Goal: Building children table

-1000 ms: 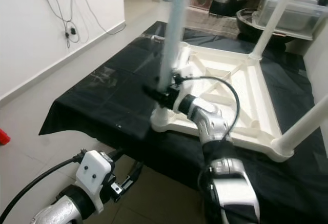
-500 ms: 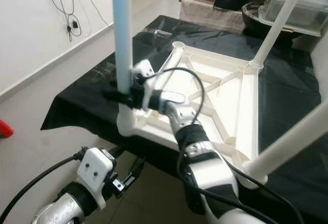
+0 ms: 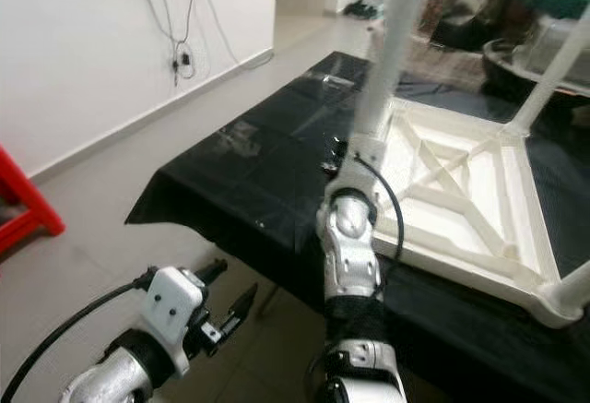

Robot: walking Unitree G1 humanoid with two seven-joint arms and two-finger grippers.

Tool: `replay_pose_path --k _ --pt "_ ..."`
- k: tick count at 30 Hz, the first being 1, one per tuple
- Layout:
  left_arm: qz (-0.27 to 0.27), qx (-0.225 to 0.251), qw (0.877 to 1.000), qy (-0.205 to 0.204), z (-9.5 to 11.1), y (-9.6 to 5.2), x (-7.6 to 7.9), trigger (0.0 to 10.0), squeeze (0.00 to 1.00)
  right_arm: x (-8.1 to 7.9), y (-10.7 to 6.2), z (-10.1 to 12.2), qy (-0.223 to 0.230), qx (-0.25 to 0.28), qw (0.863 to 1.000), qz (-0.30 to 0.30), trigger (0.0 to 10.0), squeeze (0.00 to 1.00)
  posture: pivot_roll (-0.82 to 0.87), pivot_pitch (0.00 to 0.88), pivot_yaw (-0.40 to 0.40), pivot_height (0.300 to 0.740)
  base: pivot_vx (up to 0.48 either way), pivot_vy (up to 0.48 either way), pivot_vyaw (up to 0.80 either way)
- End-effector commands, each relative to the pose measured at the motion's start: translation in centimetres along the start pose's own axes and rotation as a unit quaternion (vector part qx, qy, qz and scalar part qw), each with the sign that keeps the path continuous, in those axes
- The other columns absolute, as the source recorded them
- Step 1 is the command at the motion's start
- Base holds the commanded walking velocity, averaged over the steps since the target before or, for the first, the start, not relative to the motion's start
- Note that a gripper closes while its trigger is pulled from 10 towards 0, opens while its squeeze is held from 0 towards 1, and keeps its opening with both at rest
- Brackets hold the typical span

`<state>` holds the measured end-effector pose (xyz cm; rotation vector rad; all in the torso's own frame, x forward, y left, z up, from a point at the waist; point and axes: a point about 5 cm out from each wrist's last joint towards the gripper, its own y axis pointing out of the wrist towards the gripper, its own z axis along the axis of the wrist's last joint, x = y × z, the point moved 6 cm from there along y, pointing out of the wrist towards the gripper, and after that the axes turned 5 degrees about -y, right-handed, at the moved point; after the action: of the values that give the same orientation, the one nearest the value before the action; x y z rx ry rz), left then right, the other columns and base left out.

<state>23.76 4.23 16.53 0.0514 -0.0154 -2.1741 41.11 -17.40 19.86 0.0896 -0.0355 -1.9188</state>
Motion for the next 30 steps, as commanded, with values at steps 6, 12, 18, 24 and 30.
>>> replay_pose_path --k 6,12,18,24,30 --pt "-0.004 -0.012 1.0 -0.001 -0.8 -0.1 0.1 10.0 0.0 -5.7 -2.9 -0.7 0.036 0.004 0.998 0.051 10.0 1.0 0.13 0.072 -0.065 0.74 0.0 0.0 0.0" --pt "0.0 -0.015 1.0 -0.003 -1.1 -0.1 -0.1 10.0 0.0 -5.3 -4.1 -0.3 0.015 0.019 0.998 0.061 10.0 0.0 0.13 0.068 -0.06 0.74 0.0 0.0 0.0" --pt "0.003 -0.021 1.0 -0.005 -1.6 -0.2 -0.3 10.0 0.0 -4.6 -5.3 -1.3 -0.009 0.025 0.993 0.118 10.0 0.0 0.12 0.06 -0.056 0.74 0.0 0.0 0.0" --pt "-0.001 -0.025 1.0 -0.003 -2.0 0.0 -0.3 10.0 0.0 -2.6 -6.7 -3.6 -0.045 0.0 0.987 0.153 10.0 0.0 0.11 0.041 -0.051 0.74 0.0 0.0 0.0" --pt "0.004 -0.031 0.999 -0.004 -2.6 -0.2 -0.7 10.0 0.0 0.9 -8.6 -4.8 -0.07 -0.017 0.987 0.144 10.0 0.0 0.11 0.02 -0.044 0.74 0.0 0.0 0.0"
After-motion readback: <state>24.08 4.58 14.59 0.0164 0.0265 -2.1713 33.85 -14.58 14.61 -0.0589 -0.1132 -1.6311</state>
